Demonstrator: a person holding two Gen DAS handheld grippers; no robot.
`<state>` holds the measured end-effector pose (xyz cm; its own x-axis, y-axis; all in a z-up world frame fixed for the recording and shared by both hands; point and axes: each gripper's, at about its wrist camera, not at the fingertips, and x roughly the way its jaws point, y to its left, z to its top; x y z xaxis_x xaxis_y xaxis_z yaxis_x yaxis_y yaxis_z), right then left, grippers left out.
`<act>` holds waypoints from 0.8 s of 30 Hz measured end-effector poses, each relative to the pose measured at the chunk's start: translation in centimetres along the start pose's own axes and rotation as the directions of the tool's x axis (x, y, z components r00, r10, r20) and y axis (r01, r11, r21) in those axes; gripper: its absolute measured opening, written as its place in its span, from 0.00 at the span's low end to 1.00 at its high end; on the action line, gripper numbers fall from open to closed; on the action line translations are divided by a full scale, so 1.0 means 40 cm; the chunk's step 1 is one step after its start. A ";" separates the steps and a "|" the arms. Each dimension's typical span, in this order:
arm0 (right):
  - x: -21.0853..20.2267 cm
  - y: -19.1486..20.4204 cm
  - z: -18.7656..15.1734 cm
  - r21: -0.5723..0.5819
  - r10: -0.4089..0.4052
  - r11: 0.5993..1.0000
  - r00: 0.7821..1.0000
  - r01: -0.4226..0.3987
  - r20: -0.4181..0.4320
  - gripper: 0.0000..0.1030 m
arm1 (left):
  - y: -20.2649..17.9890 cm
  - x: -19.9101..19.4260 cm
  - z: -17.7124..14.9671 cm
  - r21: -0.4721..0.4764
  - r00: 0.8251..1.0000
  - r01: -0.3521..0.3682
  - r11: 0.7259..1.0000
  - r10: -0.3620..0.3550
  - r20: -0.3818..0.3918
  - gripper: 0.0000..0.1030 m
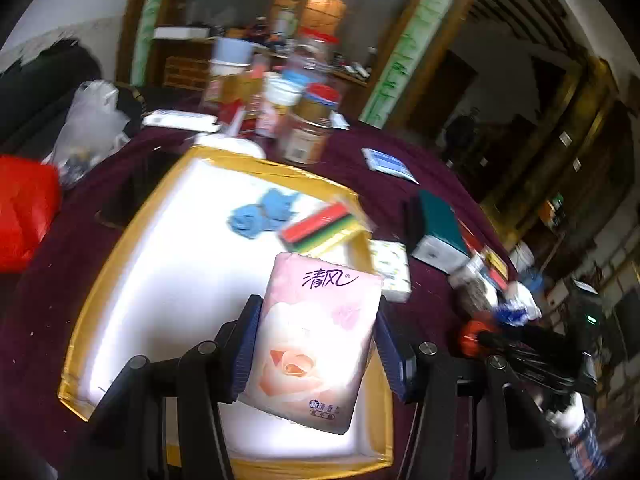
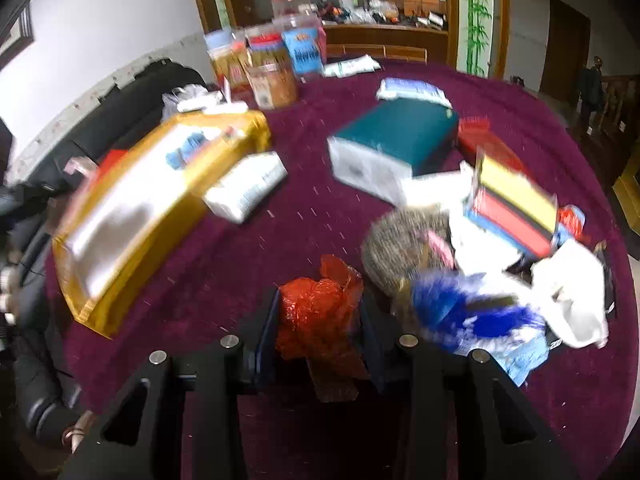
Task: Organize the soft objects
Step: 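Place the pink tissues on the tray while the right gripper drops the red bag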
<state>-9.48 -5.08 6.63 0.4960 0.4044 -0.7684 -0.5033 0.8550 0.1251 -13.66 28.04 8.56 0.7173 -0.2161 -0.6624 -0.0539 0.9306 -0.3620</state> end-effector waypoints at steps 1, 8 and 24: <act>-0.010 0.008 0.013 0.004 0.017 1.000 1.000 -0.017 0.011 0.36 | 0.018 0.003 0.004 -0.018 1.000 -0.006 1.000 0.006 0.000 0.55; -0.025 0.137 0.155 -0.038 0.198 0.980 0.980 -0.197 0.029 0.36 | 0.102 0.084 0.073 -0.101 0.997 -0.065 0.993 0.061 -0.042 0.55; 0.341 0.393 0.308 -0.196 0.090 0.972 0.975 -0.131 -0.205 0.36 | 0.223 0.172 0.180 -0.259 0.993 -0.111 0.960 0.114 -0.003 0.66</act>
<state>-1.89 17.87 5.86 0.2930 0.4048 -0.8662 -0.6929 0.7141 0.0994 -4.22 36.99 5.48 0.7045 -0.1093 -0.7012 -0.3110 0.8406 -0.4435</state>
